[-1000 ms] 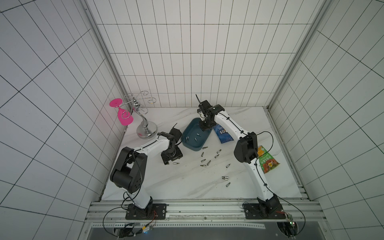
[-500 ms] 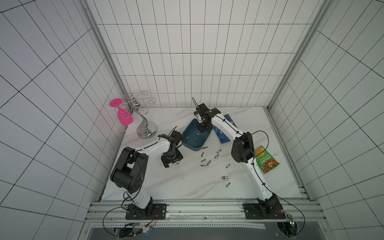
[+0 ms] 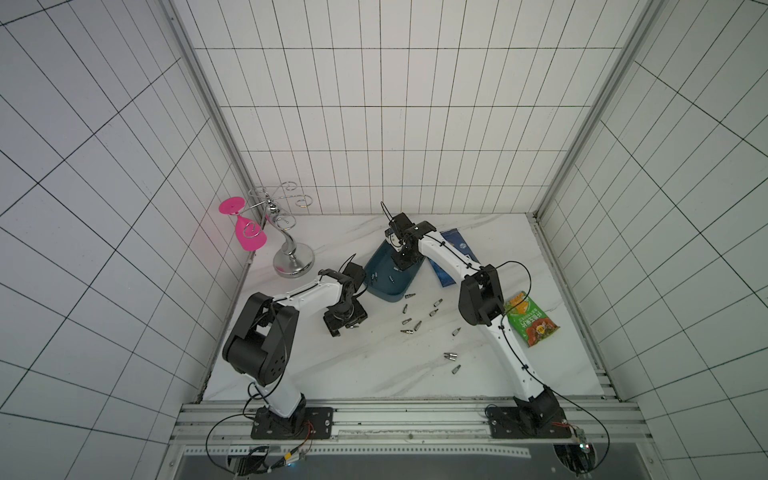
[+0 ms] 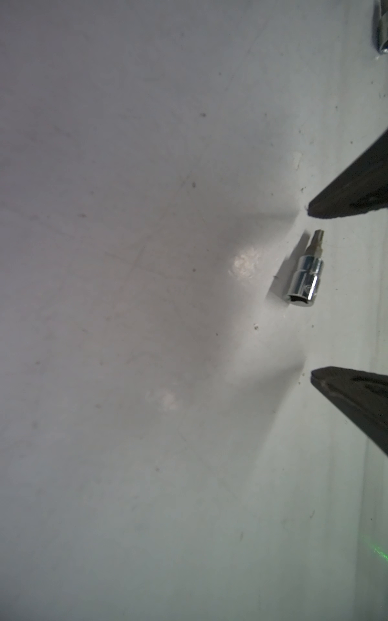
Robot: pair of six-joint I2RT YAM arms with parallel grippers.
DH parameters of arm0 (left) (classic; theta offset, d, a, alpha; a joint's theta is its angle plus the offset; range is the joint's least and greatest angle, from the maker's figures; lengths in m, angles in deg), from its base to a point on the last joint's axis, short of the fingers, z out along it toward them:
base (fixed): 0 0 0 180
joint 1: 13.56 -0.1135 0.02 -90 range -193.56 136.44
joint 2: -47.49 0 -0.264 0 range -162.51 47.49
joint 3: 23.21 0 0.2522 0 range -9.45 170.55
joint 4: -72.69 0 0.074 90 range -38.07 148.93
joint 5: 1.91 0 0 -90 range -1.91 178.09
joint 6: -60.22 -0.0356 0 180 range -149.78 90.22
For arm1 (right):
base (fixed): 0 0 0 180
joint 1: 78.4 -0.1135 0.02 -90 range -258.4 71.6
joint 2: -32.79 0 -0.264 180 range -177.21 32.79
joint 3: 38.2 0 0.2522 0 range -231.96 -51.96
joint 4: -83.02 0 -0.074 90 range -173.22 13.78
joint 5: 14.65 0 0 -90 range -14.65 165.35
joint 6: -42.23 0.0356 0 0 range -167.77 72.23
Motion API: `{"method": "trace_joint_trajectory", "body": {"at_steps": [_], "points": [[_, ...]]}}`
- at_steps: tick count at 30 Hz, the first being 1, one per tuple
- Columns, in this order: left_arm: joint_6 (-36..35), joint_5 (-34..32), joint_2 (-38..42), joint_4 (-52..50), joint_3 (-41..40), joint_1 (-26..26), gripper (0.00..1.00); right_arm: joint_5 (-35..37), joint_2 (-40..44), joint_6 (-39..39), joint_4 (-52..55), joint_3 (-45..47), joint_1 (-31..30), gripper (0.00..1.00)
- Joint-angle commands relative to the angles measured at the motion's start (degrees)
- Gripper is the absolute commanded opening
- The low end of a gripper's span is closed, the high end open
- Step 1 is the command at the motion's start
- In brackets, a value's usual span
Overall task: Put the bit on the desktop into the storage box
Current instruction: Place the screwdriver bit in the storage box.
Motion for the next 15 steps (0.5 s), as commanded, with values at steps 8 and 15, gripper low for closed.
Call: {"method": "trace_joint_trajectory", "body": {"at_steps": [8, 15], "points": [[-0.08, 1.26, -1.95, 2.63, -1.25, 0.52, 0.68, 1.28, -1.43, -0.05, 0.14, 0.95, -0.71, 0.06], [-0.52, 0.98, -2.51, 2.73, -1.28, 0.52, 0.65, 1.19, -1.66, -0.15, 0.18, 0.95, -0.72, 0.10]]}}
